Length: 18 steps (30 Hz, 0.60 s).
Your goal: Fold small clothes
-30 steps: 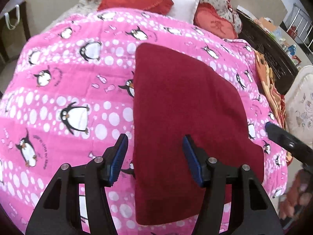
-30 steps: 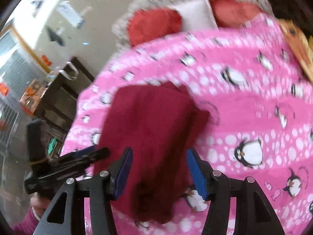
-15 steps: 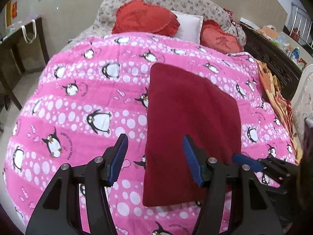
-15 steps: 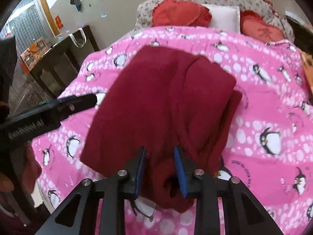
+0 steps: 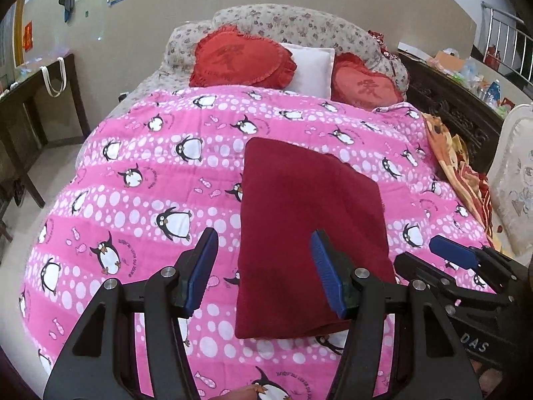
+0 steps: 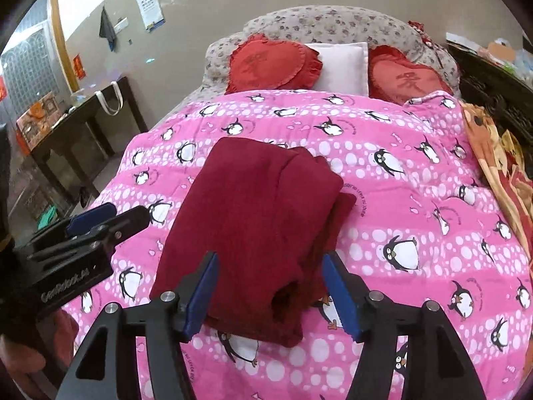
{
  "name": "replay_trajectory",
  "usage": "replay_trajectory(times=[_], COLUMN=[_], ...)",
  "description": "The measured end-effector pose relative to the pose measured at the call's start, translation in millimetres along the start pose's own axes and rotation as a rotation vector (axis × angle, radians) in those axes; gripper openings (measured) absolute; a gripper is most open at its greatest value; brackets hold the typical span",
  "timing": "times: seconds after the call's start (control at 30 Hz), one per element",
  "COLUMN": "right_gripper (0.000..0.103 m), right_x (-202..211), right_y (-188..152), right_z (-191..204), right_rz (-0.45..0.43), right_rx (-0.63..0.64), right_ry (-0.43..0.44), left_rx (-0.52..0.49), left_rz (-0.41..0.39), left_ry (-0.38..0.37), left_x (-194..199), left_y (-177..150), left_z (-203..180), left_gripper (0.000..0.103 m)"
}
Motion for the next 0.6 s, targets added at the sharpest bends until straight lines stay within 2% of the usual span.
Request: replay_trajectory(times=[0.17, 0.6], right_gripper=[0.062, 0.063], right_x=[1.3, -5.6], right_y=[4.1, 3.2], right_z=[-0.1, 4.5], right_rz=[-0.006, 0.019], right_rx=[-0.033, -0.021], right_ry=[0.004, 0.001], left_rx=[-0.006, -0.01], left_rz=[-0.009, -0.006], left_ry=[0.006, 0.008], left_x=[4.7, 3.8], left_y=[0.0, -0.7], left_z=[0.9, 2.0], left_gripper=[0.058, 0.058])
Point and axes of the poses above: each gripper's, at about its wrist camera, not at the fingertips, and x roughly against the way its jaws point, z to its left, y to its top, the point moved 10 cm from there along -x, roughly the way its jaws point, and after that the axes turned 10 degrees about y, right-handed, at the moved point
